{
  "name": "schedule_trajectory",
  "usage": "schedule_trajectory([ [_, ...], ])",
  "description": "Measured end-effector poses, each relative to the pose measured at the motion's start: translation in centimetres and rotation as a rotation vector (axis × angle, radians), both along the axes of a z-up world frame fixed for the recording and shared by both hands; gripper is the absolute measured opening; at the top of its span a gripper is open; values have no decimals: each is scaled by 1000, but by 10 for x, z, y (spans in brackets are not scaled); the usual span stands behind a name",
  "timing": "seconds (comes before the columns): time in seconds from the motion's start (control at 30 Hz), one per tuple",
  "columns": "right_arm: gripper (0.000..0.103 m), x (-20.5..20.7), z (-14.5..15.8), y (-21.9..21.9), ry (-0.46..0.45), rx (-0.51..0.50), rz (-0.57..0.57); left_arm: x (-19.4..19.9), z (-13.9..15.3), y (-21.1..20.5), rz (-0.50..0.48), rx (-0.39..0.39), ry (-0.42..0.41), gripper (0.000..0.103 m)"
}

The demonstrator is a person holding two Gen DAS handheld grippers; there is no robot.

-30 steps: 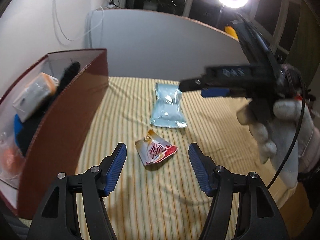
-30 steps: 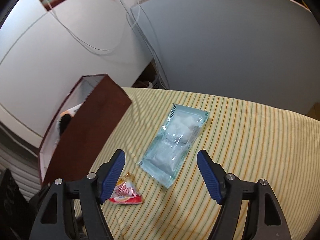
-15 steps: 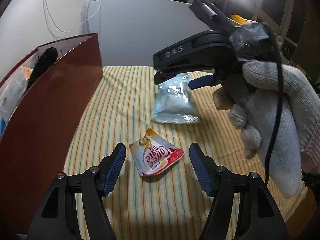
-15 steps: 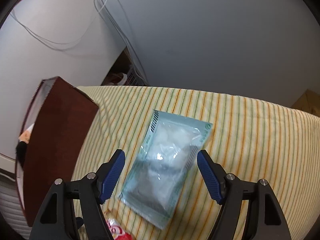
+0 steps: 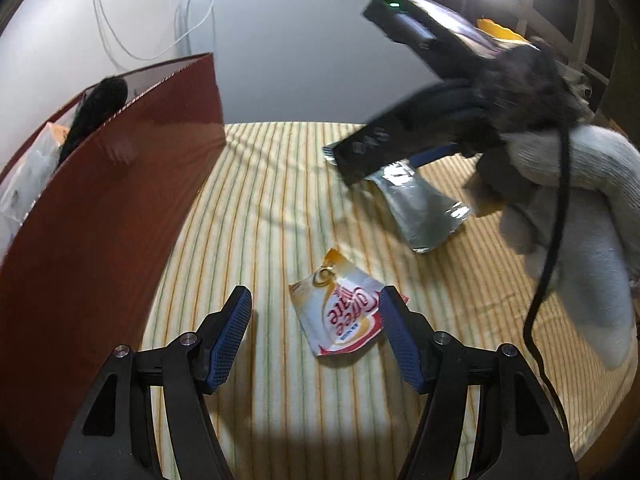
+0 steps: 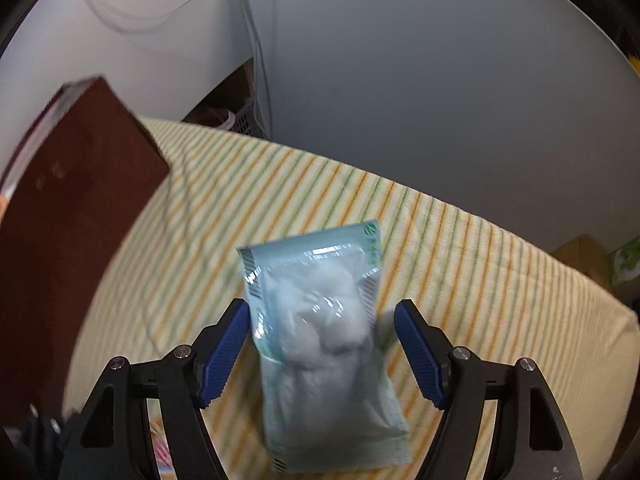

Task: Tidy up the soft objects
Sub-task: 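Move the left gripper to the creamer sachet while the right gripper approaches the cotton pouch, then close the left gripper on the sachet while the right gripper grasps the cotton pouch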

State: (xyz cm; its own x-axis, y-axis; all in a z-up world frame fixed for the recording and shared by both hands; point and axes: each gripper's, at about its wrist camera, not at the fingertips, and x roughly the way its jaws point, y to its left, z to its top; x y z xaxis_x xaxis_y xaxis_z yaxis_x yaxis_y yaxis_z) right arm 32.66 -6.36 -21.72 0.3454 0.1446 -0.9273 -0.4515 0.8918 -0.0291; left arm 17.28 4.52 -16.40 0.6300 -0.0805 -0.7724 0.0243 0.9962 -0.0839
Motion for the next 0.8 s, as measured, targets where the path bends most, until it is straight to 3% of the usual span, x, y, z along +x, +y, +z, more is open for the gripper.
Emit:
schedule_trajectory([
  [0.23,71,-9,0,-22,7,-34,48,9,-11,-5,-24,-1,34,66],
  [0.53,70,-25,1,-38,14,-43,131,9,-17,-20,-31,31,11,63],
  [0.6,67,-26,1,-40,11,-39,136,10,-19,-21,-35,31,2,55],
  [0.67,52,-33,4,-46,5,-33,134,9,-18,-24,-39,30,-3,46],
  [0.8,43,-38,12,-53,-1,-17,123,9,-20,-27,-53,23,-9,41],
])
